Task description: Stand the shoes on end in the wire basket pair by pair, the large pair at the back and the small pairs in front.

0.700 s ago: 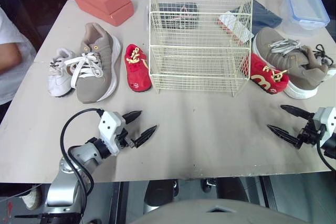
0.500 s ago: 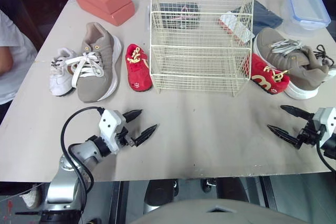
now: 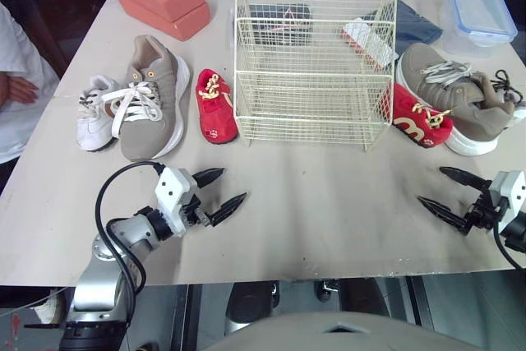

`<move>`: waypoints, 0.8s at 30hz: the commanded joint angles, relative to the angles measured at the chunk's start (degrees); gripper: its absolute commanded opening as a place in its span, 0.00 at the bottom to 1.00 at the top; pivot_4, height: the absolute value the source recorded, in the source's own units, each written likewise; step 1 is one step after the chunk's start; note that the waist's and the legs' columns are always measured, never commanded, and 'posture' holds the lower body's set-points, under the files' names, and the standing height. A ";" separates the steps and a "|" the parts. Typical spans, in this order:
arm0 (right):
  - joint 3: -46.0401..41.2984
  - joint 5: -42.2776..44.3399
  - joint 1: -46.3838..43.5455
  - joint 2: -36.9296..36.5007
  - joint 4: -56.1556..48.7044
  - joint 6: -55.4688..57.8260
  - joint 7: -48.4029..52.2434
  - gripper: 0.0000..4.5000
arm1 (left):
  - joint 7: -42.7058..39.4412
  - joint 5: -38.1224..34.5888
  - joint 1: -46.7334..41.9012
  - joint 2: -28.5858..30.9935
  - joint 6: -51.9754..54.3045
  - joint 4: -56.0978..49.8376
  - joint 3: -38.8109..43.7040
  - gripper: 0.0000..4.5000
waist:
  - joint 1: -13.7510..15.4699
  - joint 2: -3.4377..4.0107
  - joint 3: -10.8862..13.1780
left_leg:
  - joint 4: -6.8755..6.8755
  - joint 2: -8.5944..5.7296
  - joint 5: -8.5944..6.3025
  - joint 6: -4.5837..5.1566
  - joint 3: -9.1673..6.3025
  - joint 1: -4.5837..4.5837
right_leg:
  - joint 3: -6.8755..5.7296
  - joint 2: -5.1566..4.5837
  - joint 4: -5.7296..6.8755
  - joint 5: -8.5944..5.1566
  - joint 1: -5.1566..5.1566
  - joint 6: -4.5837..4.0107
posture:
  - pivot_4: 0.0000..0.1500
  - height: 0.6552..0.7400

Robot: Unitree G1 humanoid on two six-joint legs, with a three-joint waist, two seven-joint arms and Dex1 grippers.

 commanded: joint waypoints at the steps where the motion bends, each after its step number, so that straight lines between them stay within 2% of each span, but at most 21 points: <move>1: -2.58 1.44 0.44 -0.38 -1.43 -0.39 -0.28 1.00 | -0.44 0.16 0.09 0.24 -1.10 -0.61 0.13 0.99 | 0.00 0.00 0.00 | 0.00 0.00 0.00 0.00 0.00 0.00 | 0.00 0.00 0.00 0.00 0.00 0.00 | 1.00 0.36; 3: -4.11 3.03 0.27 -0.55 -1.66 0.81 -0.82 1.00 | -1.40 -0.93 -0.18 0.05 -1.53 -0.95 0.36 0.99 | 0.00 0.00 0.00 | 0.00 0.00 0.00 0.00 0.00 0.00 | 0.00 0.00 0.00 0.00 0.00 0.00 | 1.00 0.36; 10: -11.99 7.80 -2.22 -0.91 -0.30 3.40 -4.98 1.00 | -9.31 -13.55 -3.01 1.76 2.78 -5.65 2.52 0.99 | 0.04 0.00 0.00 | 0.00 0.00 0.00 -0.01 0.00 0.00 | 0.00 0.00 0.00 0.00 0.00 0.00 | 1.00 0.36; 12: -13.48 7.22 -3.55 -1.72 0.80 4.22 -7.43 1.00 | -9.57 -13.54 -4.96 3.39 3.96 -7.60 2.01 0.99 | 0.02 0.01 0.00 | 0.00 -0.01 0.01 -0.01 0.00 0.01 | 0.02 0.02 0.02 0.00 0.01 0.00 | 1.00 0.36; 16: -14.96 5.38 -6.74 -2.51 1.35 8.35 -16.27 1.00 | -8.43 -17.93 -11.71 6.15 9.20 -13.14 1.54 0.99 | 0.03 0.00 0.00 | 0.01 -0.03 0.02 -0.01 0.02 0.01 | 0.12 0.02 0.02 0.01 0.02 0.00 | 1.00 0.36; 24: -14.86 5.02 -11.35 -3.03 2.60 12.39 -21.04 1.00 | -6.66 -25.00 -19.84 10.62 17.66 -18.87 2.36 0.99 | -0.13 0.00 0.01 | -0.01 -0.02 0.18 -0.30 0.13 0.06 | 0.29 0.10 0.03 0.02 0.01 0.02 | 1.00 0.36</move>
